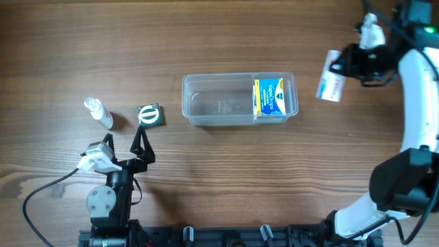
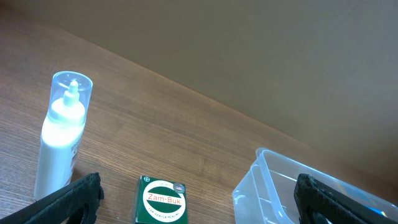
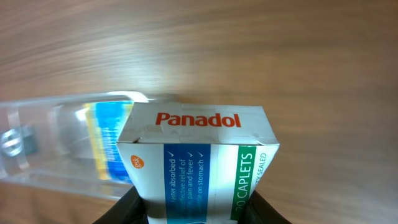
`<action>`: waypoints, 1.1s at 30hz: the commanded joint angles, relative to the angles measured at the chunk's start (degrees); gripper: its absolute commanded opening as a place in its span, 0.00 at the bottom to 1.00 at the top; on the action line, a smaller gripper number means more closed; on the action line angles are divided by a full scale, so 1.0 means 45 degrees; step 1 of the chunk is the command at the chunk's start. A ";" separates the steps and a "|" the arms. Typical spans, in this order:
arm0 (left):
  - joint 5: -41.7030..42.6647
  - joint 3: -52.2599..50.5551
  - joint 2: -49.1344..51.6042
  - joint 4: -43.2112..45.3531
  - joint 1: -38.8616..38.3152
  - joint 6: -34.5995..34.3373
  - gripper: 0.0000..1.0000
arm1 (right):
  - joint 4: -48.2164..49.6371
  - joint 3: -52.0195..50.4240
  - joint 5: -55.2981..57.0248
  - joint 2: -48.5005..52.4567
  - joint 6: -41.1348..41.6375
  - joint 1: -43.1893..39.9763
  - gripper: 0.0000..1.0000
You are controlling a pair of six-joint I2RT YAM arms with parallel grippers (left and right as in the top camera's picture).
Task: Pack container
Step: 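Carry the Panadol box into the container beside the VapoDrops box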
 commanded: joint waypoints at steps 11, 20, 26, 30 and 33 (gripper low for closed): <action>0.0019 -0.0034 -0.0078 -0.0073 -0.0063 -0.0063 1.00 | 0.1749 0.0267 0.3191 0.0019 0.3701 0.6853 0.40; 0.0019 -0.0034 -0.0078 -0.0068 -0.0063 -0.0063 1.00 | 0.1666 0.0262 0.3774 0.1622 0.5581 0.7378 0.40; 0.0019 -0.0039 -0.0078 -0.0073 -0.0063 -0.0058 1.00 | 0.1705 0.0257 0.3759 0.2297 0.5552 0.7378 0.41; 0.0019 -0.0039 -0.0078 -0.0073 -0.0063 -0.0063 1.00 | 0.1715 0.0257 0.3759 0.2467 0.5547 0.7378 0.41; 0.0019 -0.0034 -0.0078 -0.0073 -0.0063 -0.0063 1.00 | 0.1753 0.0257 0.3759 0.2472 0.5537 0.7378 0.41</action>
